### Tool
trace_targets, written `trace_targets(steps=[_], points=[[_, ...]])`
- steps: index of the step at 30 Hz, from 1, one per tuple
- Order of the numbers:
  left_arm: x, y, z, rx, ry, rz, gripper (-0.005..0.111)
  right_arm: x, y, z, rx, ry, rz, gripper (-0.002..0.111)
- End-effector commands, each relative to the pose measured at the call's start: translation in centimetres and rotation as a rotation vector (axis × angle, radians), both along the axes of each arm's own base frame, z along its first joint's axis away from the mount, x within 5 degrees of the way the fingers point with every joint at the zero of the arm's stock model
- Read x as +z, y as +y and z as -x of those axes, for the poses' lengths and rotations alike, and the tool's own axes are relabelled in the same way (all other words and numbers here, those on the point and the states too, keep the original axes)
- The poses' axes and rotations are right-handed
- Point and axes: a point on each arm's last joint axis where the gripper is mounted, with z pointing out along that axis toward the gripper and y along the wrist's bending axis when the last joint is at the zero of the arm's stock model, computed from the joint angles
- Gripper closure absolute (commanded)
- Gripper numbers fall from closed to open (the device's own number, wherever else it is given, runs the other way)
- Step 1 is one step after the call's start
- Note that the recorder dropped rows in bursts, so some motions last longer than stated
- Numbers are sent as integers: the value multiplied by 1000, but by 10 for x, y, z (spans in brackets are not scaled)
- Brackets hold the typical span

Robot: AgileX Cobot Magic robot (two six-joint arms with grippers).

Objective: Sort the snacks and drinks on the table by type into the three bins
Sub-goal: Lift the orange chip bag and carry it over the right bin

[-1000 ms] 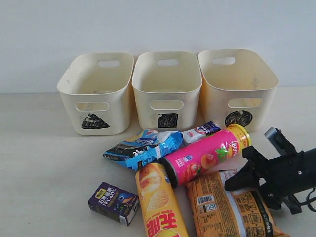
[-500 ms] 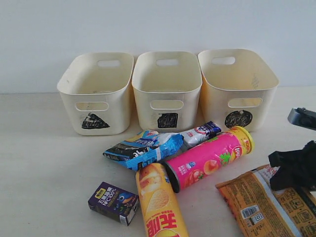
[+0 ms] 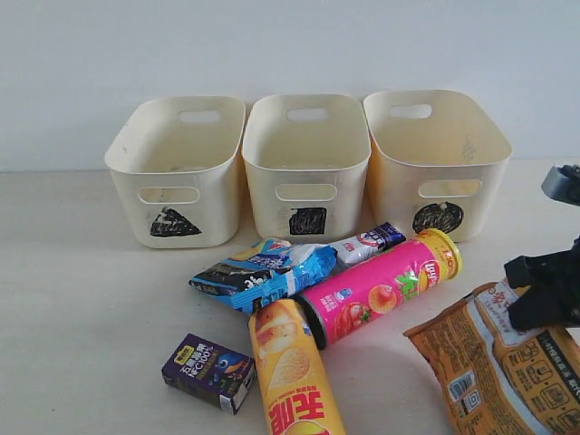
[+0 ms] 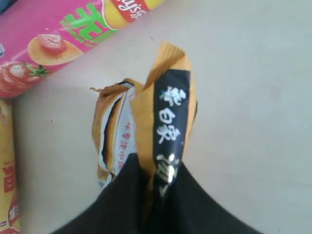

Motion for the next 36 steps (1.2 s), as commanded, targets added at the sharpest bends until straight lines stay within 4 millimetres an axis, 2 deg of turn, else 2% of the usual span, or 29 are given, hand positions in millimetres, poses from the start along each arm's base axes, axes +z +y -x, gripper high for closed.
trace_targets(steps=[1,6,11,14,18,19,21,26,28,30,31,33,35,36], points=[[0,0,0,-5,-6,-9,102,7,2,6,22,-3,-15,108],[0,0,0,-5,-6,-9,102,10,4,9,26,4,-38,108],[0,0,0,-5,-6,-9,102,34,6,8,51,-59,-53,108],[0,0,0,-5,-6,-9,102,69,8,4,72,-137,-78,108],[0,0,0,-5,-6,-9,102,105,8,-2,57,-243,-81,108],[0,0,0,-5,-6,-9,102,122,8,-7,49,-294,-79,108],[0,0,0,-5,-6,-9,102,141,6,-13,32,-355,-74,108],[0,0,0,-5,-6,-9,102,193,-3,-32,-127,-576,-60,108],[0,0,0,-5,-6,-9,102,202,-8,-48,-172,-639,-44,108],[0,0,0,-5,-6,-9,102,200,-11,-77,-192,-655,-35,108],[0,0,0,-5,-6,-9,102,200,-13,-98,-192,-671,-23,108],[0,0,0,-5,-6,-9,102,193,-19,-141,-200,-695,13,108],[0,0,0,-5,-6,-9,102,183,-21,-166,-210,-695,17,108],[0,0,0,-5,-6,-9,102,169,-22,-185,-213,-677,19,108]])
